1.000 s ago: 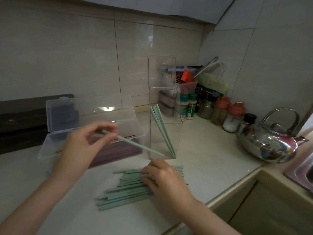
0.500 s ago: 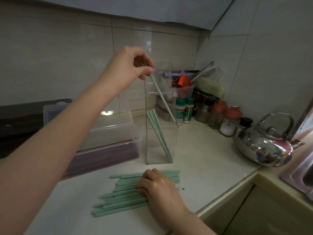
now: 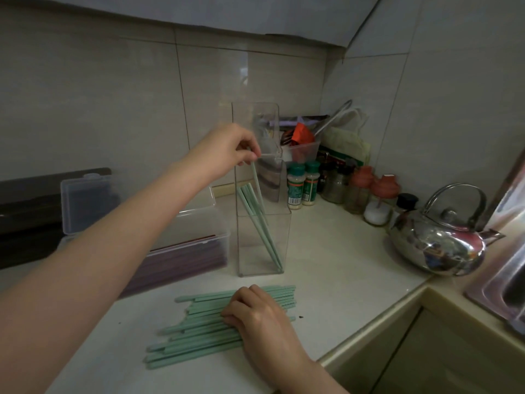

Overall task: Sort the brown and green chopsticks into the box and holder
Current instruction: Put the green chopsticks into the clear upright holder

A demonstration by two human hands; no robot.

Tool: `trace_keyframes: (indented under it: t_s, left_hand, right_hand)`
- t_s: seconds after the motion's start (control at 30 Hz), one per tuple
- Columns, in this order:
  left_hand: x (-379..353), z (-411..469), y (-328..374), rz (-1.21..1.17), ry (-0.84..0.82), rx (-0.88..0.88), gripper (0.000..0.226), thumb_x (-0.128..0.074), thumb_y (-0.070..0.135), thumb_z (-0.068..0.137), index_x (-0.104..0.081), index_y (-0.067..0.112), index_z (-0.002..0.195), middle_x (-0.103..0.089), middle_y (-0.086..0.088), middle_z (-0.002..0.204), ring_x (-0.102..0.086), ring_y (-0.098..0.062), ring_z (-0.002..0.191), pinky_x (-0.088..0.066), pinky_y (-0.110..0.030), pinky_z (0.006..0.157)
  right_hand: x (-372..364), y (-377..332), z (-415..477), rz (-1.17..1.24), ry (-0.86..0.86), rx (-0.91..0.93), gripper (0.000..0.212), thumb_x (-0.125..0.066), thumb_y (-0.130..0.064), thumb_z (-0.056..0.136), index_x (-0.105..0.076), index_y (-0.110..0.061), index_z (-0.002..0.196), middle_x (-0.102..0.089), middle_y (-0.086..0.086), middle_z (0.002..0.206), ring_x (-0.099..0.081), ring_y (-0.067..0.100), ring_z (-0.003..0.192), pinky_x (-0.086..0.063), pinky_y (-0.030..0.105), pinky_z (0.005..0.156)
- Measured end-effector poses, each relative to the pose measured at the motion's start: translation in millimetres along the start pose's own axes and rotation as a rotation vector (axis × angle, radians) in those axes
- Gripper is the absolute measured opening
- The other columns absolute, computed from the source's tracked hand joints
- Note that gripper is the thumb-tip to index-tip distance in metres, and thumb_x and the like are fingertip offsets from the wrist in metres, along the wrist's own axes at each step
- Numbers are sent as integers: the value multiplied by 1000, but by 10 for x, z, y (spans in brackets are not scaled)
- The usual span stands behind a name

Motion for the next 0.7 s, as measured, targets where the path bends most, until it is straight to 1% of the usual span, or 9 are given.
trace_keyframes:
  t_s: [0.07,0.13,0.2,0.27,0.37,0.47,0.53,0.63,0.7]
  left_hand:
    - [-93,-33,25,97,-35,-49,15,-60,9,86,-70,12,96,-65,3,82,-54,3,65,-41,-19,68]
    - [-177,-43,19,208,-59,-112,18,-59,11,87,-70,14,100,-66,-2,91,-60,-9,79,-40,-21,77]
    - [-234,-43,-8,295,-78,-146,20,-62,14,85,-70,20,102,-56,-5,92,-58,-22,94,-43,-30,86]
    - [-253,-45,-31,329,-59,-144,22,-65,14,82,-70,23,102,-46,-1,91,-55,-25,95,-43,-34,87]
    - [-244,-49,-35,352,-1,-156,21,-68,11,79,-71,20,98,-48,-1,89,-57,-27,95,-41,-31,84]
    - [-244,-40,-23,444,-19,-202,18,-67,11,80,-71,15,97,-64,-10,92,-59,-29,94,-40,-30,79]
    - [-244,-26,-24,493,-42,-239,17,-67,8,80,-72,12,95,-68,-12,91,-60,-30,92,-42,-33,77]
    - [-259,-21,-19,558,-54,-361,11,-71,3,73,-73,10,81,-68,-11,78,-60,-32,80,-48,-38,68]
    - [-263,-19,-38,573,-58,-422,11,-74,1,68,-72,10,74,-66,-10,72,-61,-32,72,-47,-35,60]
  right_hand:
    - [-6,4,-2,5,-2,4,10,-58,-18,83,-63,-18,75,-56,-4,78,-48,15,74,-41,29,62]
    - [-13,7,-1,1,-1,8,8,-60,-18,83,-62,-18,75,-56,-4,78,-49,15,74,-42,30,61]
    - [-18,11,-1,-3,2,9,7,-61,-17,82,-62,-18,76,-56,-4,78,-49,16,74,-42,30,61]
    - [-17,11,1,-6,1,12,7,-61,-18,82,-63,-18,76,-56,-4,78,-49,15,74,-41,29,62]
    - [-12,6,0,-15,3,15,7,-62,-17,82,-63,-18,75,-56,-4,77,-48,15,74,-39,28,62]
    - [-10,5,1,-14,0,20,6,-64,-16,81,-63,-19,76,-56,-4,78,-48,14,74,-39,27,62]
    - [-15,11,-3,-8,-2,24,5,-63,-17,82,-64,-19,77,-56,-4,78,-49,15,75,-40,28,62]
    - [-22,18,-5,0,-3,23,4,-63,-18,82,-64,-20,79,-56,-4,79,-50,15,75,-41,29,62]
    - [-23,18,-6,2,1,24,4,-64,-17,81,-64,-20,79,-56,-5,78,-49,15,75,-41,28,62]
Point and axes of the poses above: each hand's wrist, its own z-axis towards the middle knuckle, its own x-axis out of the back of the hand, y = z × x, the point moved 2 cm from there along z, towards the middle knuckle
